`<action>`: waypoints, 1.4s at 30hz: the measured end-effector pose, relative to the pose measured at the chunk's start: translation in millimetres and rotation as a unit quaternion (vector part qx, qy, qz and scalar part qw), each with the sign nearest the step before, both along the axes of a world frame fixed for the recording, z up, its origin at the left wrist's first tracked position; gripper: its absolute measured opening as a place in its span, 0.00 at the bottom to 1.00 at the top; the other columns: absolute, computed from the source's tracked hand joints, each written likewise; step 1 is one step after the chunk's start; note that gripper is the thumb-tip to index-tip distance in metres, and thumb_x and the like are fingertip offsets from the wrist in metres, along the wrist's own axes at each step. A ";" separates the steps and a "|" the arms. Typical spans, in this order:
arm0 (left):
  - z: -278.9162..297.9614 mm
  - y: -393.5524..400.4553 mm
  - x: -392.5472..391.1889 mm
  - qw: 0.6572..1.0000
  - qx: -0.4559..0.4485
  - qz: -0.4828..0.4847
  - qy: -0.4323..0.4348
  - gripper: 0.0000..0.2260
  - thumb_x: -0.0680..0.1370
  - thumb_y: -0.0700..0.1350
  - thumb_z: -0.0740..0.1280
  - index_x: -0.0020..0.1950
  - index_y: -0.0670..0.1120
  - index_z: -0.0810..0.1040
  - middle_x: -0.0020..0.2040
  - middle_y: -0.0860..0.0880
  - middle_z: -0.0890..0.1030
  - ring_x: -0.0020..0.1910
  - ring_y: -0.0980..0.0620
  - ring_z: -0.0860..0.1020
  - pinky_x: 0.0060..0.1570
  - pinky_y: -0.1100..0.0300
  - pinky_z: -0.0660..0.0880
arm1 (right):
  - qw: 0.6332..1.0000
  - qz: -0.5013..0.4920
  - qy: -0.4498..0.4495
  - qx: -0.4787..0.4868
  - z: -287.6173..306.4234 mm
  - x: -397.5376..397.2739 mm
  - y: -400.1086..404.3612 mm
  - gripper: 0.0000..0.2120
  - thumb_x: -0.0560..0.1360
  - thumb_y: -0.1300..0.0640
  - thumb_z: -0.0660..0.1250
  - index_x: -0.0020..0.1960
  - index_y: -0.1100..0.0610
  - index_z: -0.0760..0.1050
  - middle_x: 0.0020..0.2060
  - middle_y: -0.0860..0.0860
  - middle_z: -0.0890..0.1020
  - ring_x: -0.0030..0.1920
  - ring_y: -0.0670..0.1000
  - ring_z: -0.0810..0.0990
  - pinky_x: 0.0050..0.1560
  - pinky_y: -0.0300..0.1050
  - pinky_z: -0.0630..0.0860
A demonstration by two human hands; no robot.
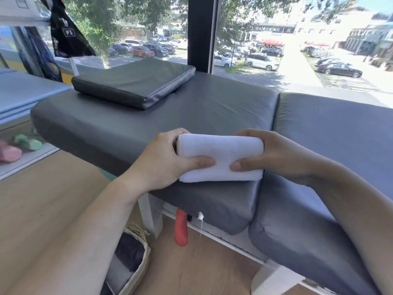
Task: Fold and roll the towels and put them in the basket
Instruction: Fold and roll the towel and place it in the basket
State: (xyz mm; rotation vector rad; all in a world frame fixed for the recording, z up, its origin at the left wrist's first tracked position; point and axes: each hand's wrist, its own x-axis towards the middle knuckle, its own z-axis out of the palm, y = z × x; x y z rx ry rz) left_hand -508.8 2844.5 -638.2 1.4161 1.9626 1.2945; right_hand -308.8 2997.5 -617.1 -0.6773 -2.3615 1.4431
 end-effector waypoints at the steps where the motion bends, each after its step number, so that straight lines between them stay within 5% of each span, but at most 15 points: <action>1: 0.3 -0.3 0.5 1.000 -0.003 0.005 0.014 0.22 0.64 0.59 0.81 0.53 0.54 0.80 0.46 0.54 0.84 0.44 0.55 0.82 0.43 0.59 0.78 | 1.000 0.012 -0.007 -0.009 1.0 2.0 0.9 0.25 0.64 0.54 0.83 0.59 0.50 0.81 0.51 0.47 0.86 0.53 0.47 0.84 0.52 0.43 0.80; 4: 0.1 -1.8 2.2 0.999 0.008 0.023 0.035 0.26 0.64 0.66 0.77 0.57 0.58 0.78 0.47 0.57 0.82 0.44 0.59 0.80 0.40 0.67 0.74 | 1.000 -0.006 -0.010 0.005 0.0 2.7 -0.4 0.25 0.64 0.47 0.81 0.59 0.49 0.81 0.51 0.47 0.86 0.53 0.46 0.84 0.52 0.42 0.80; 9: -2.1 -0.3 3.2 0.997 0.023 0.037 0.057 0.19 0.65 0.64 0.79 0.46 0.54 0.82 0.40 0.56 0.84 0.41 0.54 0.82 0.43 0.49 0.80 | 0.999 -0.043 0.004 0.028 -2.0 -4.0 -5.1 0.16 0.65 0.54 0.83 0.51 0.51 0.84 0.44 0.48 0.87 0.46 0.45 0.84 0.45 0.41 0.80; 13: -3.9 -2.1 2.5 0.996 0.034 0.043 0.070 0.22 0.65 0.68 0.76 0.47 0.54 0.81 0.41 0.54 0.84 0.41 0.50 0.81 0.43 0.47 0.80 | 0.998 -0.040 0.006 0.050 -2.5 -1.1 -3.8 0.20 0.66 0.50 0.82 0.55 0.48 0.82 0.49 0.45 0.86 0.51 0.45 0.85 0.52 0.44 0.82; 19: 1.6 -9.9 4.7 0.998 0.026 0.005 0.058 0.25 0.63 0.66 0.77 0.57 0.60 0.78 0.48 0.58 0.81 0.45 0.58 0.79 0.41 0.69 0.73 | 0.998 0.022 0.011 0.058 1.5 5.0 -6.4 0.26 0.65 0.51 0.81 0.62 0.47 0.79 0.55 0.43 0.84 0.56 0.44 0.82 0.53 0.41 0.80; 23: 13.3 -27.9 2.0 0.996 0.021 -0.032 0.079 0.19 0.67 0.58 0.80 0.55 0.58 0.81 0.49 0.57 0.83 0.46 0.57 0.81 0.46 0.61 0.78 | 0.980 -0.035 0.054 0.186 4.5 -1.6 -28.1 0.30 0.63 0.48 0.83 0.62 0.40 0.77 0.56 0.34 0.80 0.56 0.37 0.79 0.50 0.30 0.74; 26: 19.8 -49.7 -7.3 0.991 -0.020 -0.049 0.122 0.20 0.66 0.60 0.80 0.55 0.61 0.80 0.48 0.57 0.84 0.46 0.55 0.81 0.47 0.56 0.79 | 0.971 -0.022 0.074 0.225 2.2 -10.9 -48.8 0.28 0.61 0.46 0.83 0.58 0.38 0.77 0.53 0.34 0.81 0.54 0.39 0.80 0.49 0.31 0.75; 30: 12.6 -76.5 -16.9 0.983 -0.088 -0.039 0.158 0.19 0.63 0.64 0.79 0.50 0.61 0.81 0.46 0.62 0.82 0.46 0.61 0.79 0.43 0.63 0.75 | 0.959 0.025 0.014 0.281 -8.1 -26.8 -76.0 0.26 0.63 0.41 0.81 0.58 0.36 0.76 0.51 0.33 0.82 0.53 0.37 0.79 0.48 0.32 0.75; 35: -2.0 -107.0 -33.5 0.978 -0.131 -0.055 0.156 0.14 0.68 0.59 0.78 0.50 0.58 0.81 0.47 0.61 0.83 0.47 0.61 0.80 0.46 0.58 0.78 | 0.931 0.079 -0.098 0.342 -5.2 -47.1 -106.6 0.28 0.64 0.34 0.77 0.61 0.33 0.72 0.49 0.33 0.81 0.51 0.36 0.77 0.47 0.33 0.73; 40: -24.6 -136.2 -64.7 0.976 -0.174 -0.040 0.127 0.11 0.70 0.52 0.78 0.50 0.57 0.82 0.46 0.63 0.82 0.47 0.63 0.79 0.43 0.66 0.75 | 0.907 0.128 -0.173 0.360 -27.7 -86.8 -148.2 0.24 0.71 0.38 0.70 0.65 0.35 0.68 0.55 0.36 0.78 0.55 0.44 0.76 0.54 0.48 0.75; 42: -38.5 -145.8 -81.5 0.973 -0.197 -0.032 0.113 0.11 0.70 0.52 0.77 0.50 0.56 0.82 0.46 0.62 0.82 0.46 0.61 0.79 0.45 0.62 0.77 | 0.901 0.132 -0.186 0.368 -44.1 -106.8 -160.3 0.24 0.72 0.38 0.68 0.67 0.36 0.67 0.57 0.38 0.77 0.57 0.49 0.77 0.54 0.52 0.76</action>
